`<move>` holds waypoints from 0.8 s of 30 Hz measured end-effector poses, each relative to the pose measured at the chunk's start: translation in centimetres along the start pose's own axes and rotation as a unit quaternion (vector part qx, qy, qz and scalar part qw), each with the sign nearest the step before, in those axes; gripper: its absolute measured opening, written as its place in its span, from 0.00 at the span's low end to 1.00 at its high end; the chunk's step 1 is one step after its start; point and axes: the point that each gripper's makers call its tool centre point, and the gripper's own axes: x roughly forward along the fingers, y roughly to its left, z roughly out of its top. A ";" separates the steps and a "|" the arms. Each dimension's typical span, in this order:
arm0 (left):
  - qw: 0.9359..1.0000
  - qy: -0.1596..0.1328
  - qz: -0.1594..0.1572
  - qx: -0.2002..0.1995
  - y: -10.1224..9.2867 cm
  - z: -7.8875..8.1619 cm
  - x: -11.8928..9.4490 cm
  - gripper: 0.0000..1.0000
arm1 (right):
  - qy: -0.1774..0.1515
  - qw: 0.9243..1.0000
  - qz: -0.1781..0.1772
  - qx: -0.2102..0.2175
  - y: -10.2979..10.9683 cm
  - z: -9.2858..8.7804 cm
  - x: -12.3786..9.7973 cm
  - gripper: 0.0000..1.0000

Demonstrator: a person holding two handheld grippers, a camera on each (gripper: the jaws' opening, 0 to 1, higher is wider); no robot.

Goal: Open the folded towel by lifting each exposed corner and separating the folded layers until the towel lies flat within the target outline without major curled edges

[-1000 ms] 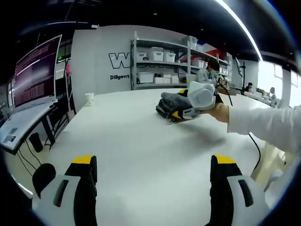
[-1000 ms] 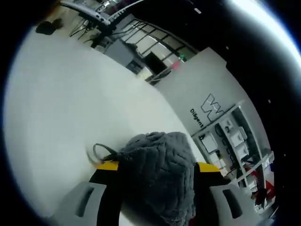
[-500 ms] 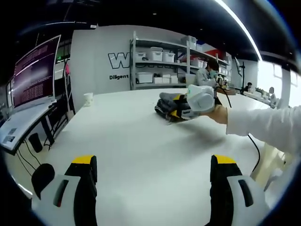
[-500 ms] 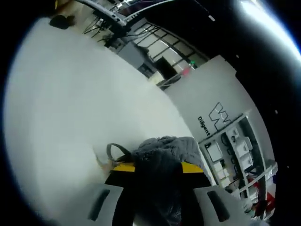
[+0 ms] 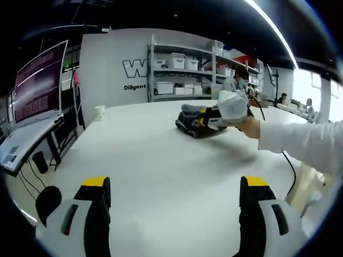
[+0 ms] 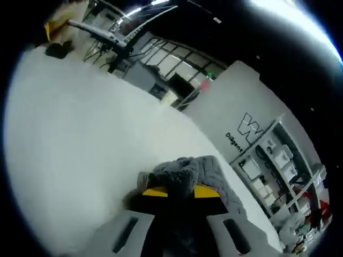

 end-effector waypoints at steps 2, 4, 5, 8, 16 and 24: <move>1.000 0.001 0.000 -0.001 0.0 -0.1 0.0 0.99 | -0.015 0.999 0.003 0.036 -0.1 0.3 -0.4 0.06; 1.000 0.001 0.000 0.000 -0.1 -0.1 0.0 0.99 | -0.018 0.998 0.007 0.067 -0.3 0.2 -0.6 0.06; 1.000 0.001 0.000 0.000 -0.1 -0.1 0.0 0.99 | -0.021 0.996 0.010 0.090 -0.5 0.2 -0.6 0.06; 1.000 0.000 0.000 0.002 -0.1 0.0 -0.1 0.99 | -0.036 0.988 0.016 0.148 -0.9 0.4 -1.1 0.05; 1.000 0.003 -0.003 0.002 -0.4 -0.1 0.1 0.99 | -0.061 0.969 0.029 0.239 -2.4 0.7 -2.2 0.05; 1.000 -0.004 -0.006 0.001 -0.4 0.2 -0.1 0.99 | -0.091 0.950 0.011 0.298 -5.4 0.6 -3.4 0.05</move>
